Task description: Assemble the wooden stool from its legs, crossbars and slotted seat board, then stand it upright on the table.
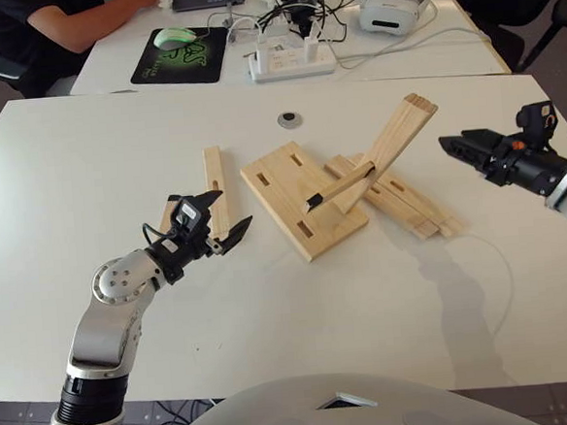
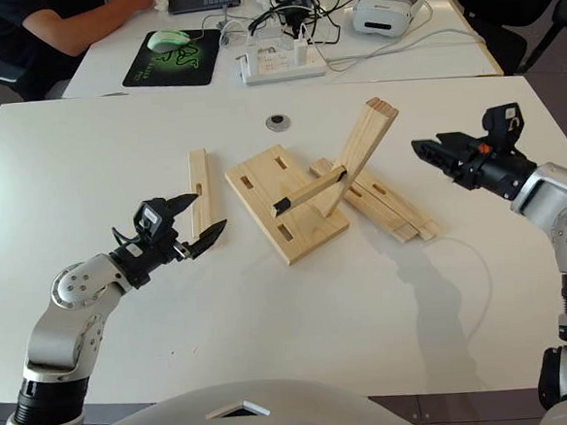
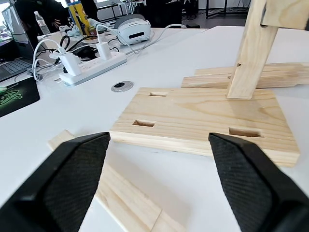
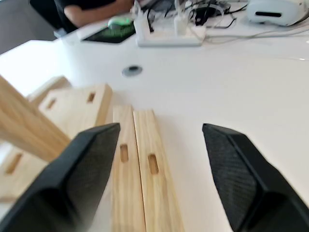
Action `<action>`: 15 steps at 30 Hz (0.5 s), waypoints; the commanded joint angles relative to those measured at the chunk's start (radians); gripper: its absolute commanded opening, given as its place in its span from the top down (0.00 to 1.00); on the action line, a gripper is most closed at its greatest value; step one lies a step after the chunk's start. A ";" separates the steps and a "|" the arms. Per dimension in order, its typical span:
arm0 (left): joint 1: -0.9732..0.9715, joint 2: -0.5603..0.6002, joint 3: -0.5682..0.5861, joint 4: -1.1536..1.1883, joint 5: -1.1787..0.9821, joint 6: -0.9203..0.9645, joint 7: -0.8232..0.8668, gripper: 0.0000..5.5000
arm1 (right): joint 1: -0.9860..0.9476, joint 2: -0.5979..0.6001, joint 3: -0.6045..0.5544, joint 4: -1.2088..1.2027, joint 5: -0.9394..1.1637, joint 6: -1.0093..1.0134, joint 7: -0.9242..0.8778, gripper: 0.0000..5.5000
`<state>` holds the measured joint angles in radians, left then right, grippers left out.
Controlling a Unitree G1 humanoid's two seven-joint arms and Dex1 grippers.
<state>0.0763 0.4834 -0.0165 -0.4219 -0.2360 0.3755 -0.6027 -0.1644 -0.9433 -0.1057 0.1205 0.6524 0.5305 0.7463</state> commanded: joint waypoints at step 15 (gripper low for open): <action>-0.037 0.005 0.003 -0.055 -0.005 0.052 0.038 0.31 | -0.074 0.012 0.136 0.202 -0.413 -0.273 0.212 0.42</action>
<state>0.0517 0.4797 -0.0141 -0.4588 -0.2359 0.4104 -0.5704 -0.2274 -0.9429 0.0187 0.3183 0.2719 0.2771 0.9492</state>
